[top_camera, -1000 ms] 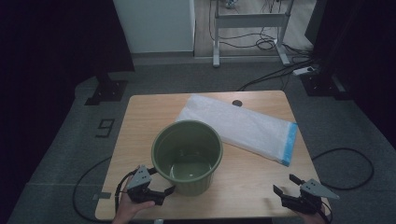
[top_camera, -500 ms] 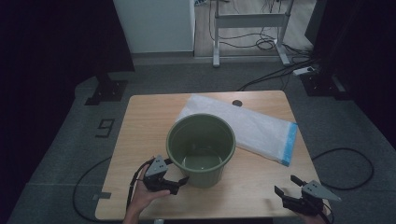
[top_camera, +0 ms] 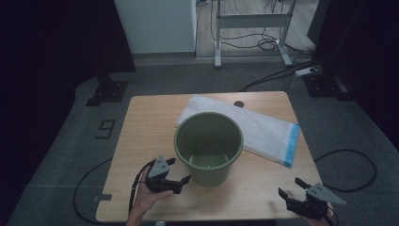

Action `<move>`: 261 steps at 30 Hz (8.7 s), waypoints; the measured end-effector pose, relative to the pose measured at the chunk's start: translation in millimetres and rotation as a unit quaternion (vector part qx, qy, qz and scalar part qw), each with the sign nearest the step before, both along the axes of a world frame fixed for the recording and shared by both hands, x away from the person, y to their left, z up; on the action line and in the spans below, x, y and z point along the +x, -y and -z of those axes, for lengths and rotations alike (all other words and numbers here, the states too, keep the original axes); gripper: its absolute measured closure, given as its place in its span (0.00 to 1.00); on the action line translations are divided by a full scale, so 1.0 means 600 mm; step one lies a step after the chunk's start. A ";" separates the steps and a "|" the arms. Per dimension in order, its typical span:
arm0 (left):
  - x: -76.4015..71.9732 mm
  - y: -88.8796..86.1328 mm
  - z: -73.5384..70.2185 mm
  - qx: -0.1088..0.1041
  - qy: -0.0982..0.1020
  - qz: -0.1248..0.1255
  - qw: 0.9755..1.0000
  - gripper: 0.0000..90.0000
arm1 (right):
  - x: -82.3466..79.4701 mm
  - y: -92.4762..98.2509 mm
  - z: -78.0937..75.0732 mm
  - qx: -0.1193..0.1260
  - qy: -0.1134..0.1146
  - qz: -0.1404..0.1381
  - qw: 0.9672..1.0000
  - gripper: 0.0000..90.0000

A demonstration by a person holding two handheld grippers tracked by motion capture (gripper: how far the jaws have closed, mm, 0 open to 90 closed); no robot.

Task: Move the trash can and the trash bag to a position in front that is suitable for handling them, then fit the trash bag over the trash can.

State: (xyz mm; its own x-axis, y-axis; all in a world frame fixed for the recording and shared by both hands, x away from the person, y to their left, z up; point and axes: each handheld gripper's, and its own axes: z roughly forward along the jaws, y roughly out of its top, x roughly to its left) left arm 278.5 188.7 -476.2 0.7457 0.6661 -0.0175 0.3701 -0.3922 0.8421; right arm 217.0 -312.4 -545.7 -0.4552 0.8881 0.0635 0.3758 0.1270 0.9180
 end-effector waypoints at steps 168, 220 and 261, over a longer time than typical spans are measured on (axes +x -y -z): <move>-0.059 -0.138 0.097 0.016 -0.083 -0.083 0.993 0.21 | 0.185 -0.101 -0.134 0.074 0.029 0.056 0.995 0.99; -0.059 -0.133 0.104 0.021 -0.089 -0.078 0.993 0.21 | 0.050 -0.125 -0.432 0.105 0.233 -0.023 0.967 0.99; -0.059 -0.134 0.105 0.030 -0.090 -0.078 0.992 0.21 | 0.078 -0.284 -0.266 0.070 0.123 -0.117 0.983 0.98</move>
